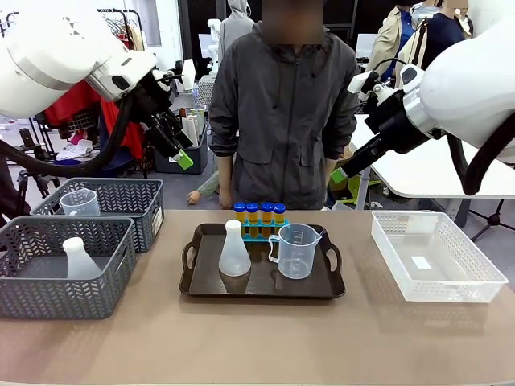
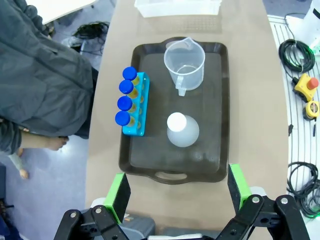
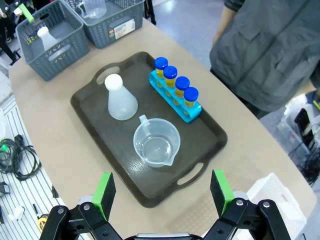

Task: Prepare the laboratory tools.
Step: Pick up one Small flask and place it on the Handle tray.

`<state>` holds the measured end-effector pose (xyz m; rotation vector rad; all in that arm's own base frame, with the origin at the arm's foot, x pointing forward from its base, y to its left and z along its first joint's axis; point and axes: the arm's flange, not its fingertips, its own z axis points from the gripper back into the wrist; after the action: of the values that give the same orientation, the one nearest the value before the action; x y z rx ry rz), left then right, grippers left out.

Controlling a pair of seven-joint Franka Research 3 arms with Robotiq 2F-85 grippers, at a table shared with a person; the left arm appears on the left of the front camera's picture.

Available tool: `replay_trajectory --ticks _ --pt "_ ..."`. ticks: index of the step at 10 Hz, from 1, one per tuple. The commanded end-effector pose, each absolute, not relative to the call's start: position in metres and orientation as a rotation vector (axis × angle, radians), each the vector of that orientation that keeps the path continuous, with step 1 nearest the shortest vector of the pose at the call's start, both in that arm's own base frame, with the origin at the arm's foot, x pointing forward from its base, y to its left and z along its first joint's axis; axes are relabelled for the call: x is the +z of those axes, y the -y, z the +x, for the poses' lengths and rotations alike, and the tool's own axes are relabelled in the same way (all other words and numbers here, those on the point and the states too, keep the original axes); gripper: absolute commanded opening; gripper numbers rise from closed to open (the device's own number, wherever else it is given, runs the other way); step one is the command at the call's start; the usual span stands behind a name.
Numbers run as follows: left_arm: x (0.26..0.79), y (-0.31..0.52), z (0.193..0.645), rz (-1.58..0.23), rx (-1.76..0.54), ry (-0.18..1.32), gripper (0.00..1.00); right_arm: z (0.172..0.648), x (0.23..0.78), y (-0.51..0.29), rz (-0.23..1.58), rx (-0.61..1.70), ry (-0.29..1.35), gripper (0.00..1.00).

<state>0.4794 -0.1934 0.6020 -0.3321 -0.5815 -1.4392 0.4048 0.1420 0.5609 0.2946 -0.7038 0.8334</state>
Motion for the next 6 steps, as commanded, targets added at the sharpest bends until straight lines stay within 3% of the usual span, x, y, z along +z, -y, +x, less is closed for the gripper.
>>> replay_trajectory --ticks 1,6 --pt "0.6032 0.1921 0.479 -0.331 -1.437 0.585 1.0 0.4043 0.5621 -0.1415 0.31 0.836 0.707 1.0" --pt "0.6032 0.1921 0.479 -0.331 -1.437 0.585 1.0 0.4043 0.5621 -0.1415 0.31 0.836 0.707 1.0"
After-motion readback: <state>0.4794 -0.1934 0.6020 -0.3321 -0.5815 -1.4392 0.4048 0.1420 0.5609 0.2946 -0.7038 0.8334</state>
